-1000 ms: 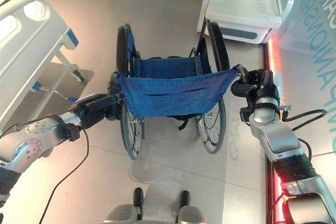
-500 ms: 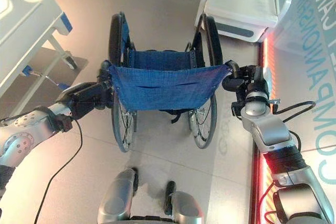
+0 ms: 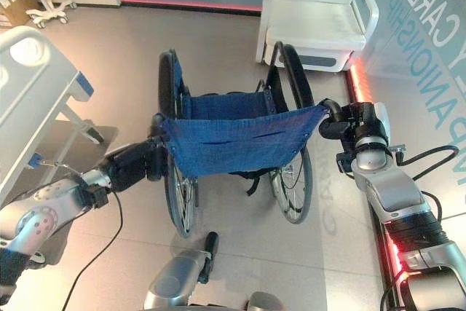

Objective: Push the wheelchair next to the bed

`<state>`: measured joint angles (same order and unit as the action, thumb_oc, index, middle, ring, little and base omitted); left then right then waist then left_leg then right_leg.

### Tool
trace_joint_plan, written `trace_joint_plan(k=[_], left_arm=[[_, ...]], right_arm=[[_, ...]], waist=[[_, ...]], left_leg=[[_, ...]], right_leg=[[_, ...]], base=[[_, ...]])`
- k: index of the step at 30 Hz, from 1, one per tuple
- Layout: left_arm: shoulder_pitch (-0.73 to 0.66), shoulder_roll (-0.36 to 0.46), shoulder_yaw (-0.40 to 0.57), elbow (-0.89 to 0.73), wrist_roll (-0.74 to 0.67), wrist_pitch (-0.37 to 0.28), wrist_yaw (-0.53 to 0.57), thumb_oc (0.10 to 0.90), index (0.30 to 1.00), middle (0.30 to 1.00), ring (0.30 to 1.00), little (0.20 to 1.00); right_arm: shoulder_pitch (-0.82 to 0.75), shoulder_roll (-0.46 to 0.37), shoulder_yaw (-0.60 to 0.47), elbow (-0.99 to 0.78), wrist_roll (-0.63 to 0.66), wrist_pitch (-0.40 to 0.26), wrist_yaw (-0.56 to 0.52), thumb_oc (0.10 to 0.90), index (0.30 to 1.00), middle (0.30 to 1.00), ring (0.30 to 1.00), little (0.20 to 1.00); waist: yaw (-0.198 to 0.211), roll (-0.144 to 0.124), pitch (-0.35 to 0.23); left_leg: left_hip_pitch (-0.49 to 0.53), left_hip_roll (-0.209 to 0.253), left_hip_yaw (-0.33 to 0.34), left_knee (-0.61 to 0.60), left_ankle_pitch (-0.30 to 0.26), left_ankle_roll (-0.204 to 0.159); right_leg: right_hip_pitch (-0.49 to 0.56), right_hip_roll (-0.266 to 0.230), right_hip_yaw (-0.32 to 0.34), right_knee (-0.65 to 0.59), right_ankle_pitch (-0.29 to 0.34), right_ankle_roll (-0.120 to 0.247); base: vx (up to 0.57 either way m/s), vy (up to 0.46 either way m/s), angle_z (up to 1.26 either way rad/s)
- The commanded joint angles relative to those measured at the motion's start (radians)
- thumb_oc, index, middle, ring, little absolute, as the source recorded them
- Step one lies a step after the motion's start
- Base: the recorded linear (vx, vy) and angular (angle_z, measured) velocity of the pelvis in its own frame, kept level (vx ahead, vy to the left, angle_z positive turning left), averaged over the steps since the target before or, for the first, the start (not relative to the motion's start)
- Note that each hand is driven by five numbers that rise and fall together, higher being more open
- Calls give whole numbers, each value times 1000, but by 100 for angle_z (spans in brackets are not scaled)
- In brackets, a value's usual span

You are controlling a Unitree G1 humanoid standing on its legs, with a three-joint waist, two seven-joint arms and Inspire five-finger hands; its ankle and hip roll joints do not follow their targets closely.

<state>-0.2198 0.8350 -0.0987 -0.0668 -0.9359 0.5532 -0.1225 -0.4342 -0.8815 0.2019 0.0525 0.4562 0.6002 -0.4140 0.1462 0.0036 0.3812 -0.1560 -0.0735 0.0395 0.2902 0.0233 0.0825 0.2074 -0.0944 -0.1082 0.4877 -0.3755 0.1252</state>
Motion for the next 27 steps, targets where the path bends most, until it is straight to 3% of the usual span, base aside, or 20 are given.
trace_joint_plan(k=[1,3,5,7,8,9,10,12,16,18,21,22,23,24,25,27], left_arm=[[-5,83,192,41,7,-135,7,400,300,300,300,300],[-18,85,181,49,7,-139,0,400,300,300,300,300],[-26,94,172,40,-5,-156,1,400,300,300,300,300],[-41,96,163,47,-11,-175,8,400,300,300,300,300],[-62,89,153,62,-6,-195,16,400,300,300,300,300],[-66,86,151,64,-4,-199,20,400,300,300,300,300],[-76,83,137,62,1,-202,31,400,300,300,300,300],[-73,84,128,56,3,-204,49,400,300,300,300,300],[-43,72,144,25,16,-216,65,400,300,300,300,300],[-28,65,154,25,13,-232,62,400,300,300,300,300],[4,47,174,1,2,-236,64,400,300,300,300,300],[26,43,191,-12,-7,-236,77,400,300,300,300,300],[41,40,208,-21,-13,-230,84,400,300,300,300,300],[53,39,221,-31,-26,-221,89,400,300,300,300,300],[61,39,236,-38,-29,-208,95,400,300,300,300,300],[64,39,248,-35,-24,-199,100,400,300,300,300,300]], right_arm=[[-50,66,42,-110,57,-141,74,400,300,300,300,300],[-72,80,53,-99,42,-140,72,400,300,300,300,300],[-105,72,55,-98,32,-146,72,400,300,300,300,300],[-125,66,56,-95,33,-154,72,400,300,300,300,300],[-151,62,57,-77,37,-170,74,400,300,300,300,300],[-157,63,57,-72,38,-175,78,400,300,300,300,300],[-177,62,67,-67,54,-170,70,400,300,300,300,300],[-194,51,69,-77,77,-153,75,400,300,300,300,300],[-208,32,50,-103,92,-112,86,400,300,300,300,300],[-221,31,59,-98,92,-111,88,400,300,300,300,300],[-238,31,69,-81,73,-96,97,400,300,300,300,300],[-246,9,78,-86,74,-83,107,400,300,300,300,300],[-253,1,86,-90,74,-77,109,400,300,300,300,300],[-261,-10,95,-96,82,-69,100,400,300,300,300,300],[-273,-23,103,-104,100,-63,93,400,300,300,300,300],[-282,-37,107,-115,122,-57,91,400,300,300,300,300]], waist=[[45,-21,-180],[37,-15,-180],[27,-10,-168],[16,-9,-151],[-11,-7,-116],[-18,-5,-107],[-43,-27,-88],[-67,-41,-77],[-76,-49,-76],[-72,-54,-89],[-75,-42,-136],[-84,-34,-162],[-85,-35,-169],[-72,-40,-162],[-61,-54,-153],[-52,-53,-141]], left_leg=[[2,-37,-21,-120,33,-27],[9,-50,-28,-111,20,-22],[-1,-66,-50,-78,5,-33],[6,-74,-68,-46,-20,-36],[41,-80,-93,-12,-64,-40],[50,-79,-99,-6,-73,-40],[78,-100,-109,36,-133,-35],[124,-103,-127,71,-205,-30],[215,-83,-174,105,-315,-17],[222,-82,-186,150,-327,-21],[276,-40,-197,211,-243,-59],[288,-2,-178,321,-105,-105],[261,14,-163,413,-25,-132],[186,0,-136,596,37,-154],[74,-38,-114,709,59,-159],[5,-49,-108,725,45,-150]], right_leg=[[-73,66,-27,183,336,18],[-117,65,-18,137,327,5],[-160,74,-15,-45,277,-35],[-194,58,-15,-146,286,-44],[-275,39,10,-226,356,-30],[-290,37,17,-233,371,-25],[-354,-6,48,-347,477,11],[-408,-39,70,-436,556,40],[-442,-64,69,-482,579,50],[-418,-59,70,-470,562,49],[-407,-25,53,-401,520,29],[-390,-2,33,-358,496,-5],[-359,6,12,-363,485,-29],[-309,18,2,-361,462,-60],[-265,23,-6,-362,445,-83],[-234,40,-10,-359,433,-92]], base=[[326,124,16],[296,50,16],[271,-50,-2],[224,-96,-18],[255,-140,-12],[448,-269,14],[467,-258,48],[534,-262,74],[510,-229,74],[484,-246,78],[406,-170,73],[411,-203,106],[504,-298,105],[447,-306,80],[439,-285,25],[307,-159,-1]])
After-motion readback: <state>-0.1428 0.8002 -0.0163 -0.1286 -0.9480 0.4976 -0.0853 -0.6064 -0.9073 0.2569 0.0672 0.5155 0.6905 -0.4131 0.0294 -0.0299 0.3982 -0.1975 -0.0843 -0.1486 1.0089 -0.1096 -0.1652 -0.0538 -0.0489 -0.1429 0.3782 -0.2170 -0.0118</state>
